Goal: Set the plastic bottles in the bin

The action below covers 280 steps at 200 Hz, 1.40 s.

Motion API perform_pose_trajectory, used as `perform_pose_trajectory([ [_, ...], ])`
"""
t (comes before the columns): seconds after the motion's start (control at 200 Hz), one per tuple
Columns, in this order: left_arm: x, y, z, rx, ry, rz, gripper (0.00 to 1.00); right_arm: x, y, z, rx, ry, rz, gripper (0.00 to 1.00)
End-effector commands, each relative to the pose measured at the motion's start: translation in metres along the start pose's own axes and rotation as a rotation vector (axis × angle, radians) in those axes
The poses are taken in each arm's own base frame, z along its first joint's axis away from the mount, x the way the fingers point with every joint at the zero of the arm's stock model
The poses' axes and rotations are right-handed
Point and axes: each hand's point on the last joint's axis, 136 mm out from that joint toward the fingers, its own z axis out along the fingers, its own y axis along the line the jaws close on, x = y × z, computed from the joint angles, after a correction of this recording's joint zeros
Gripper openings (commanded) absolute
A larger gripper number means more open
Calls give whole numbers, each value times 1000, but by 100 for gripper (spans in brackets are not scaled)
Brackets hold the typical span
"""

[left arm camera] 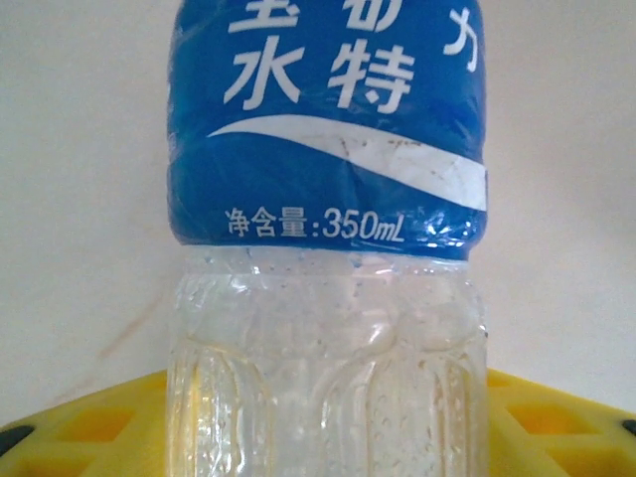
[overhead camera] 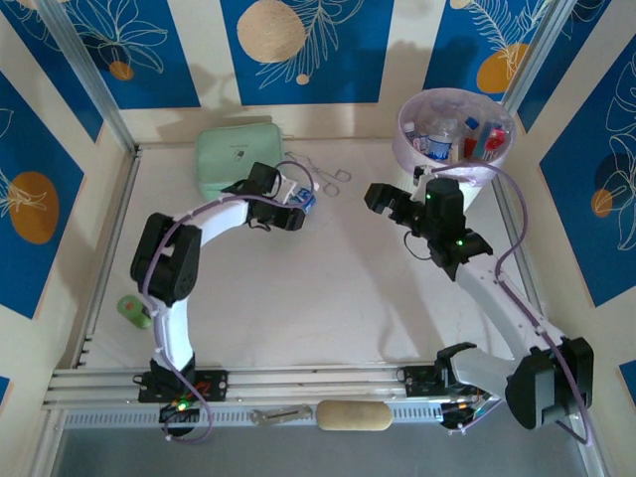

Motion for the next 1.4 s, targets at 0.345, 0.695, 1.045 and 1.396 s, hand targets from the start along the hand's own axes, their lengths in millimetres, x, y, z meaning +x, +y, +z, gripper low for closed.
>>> perform_pose_trajectory([
  [0.345, -52, -99, -87, 488, -445, -195, 50, 21, 71, 43, -242, 144, 33, 99],
  [0.695, -35, -128, -109, 497, -479, -160, 52, 47, 92, 84, -300, 261, 51, 97],
  [1.045, -25, -145, -106, 509, -454, -135, 53, 56, 99, 90, -324, 310, 43, 78],
  [1.396, -30, -148, -112, 502, -480, -122, 85, 52, 97, 85, -319, 286, 19, 63],
])
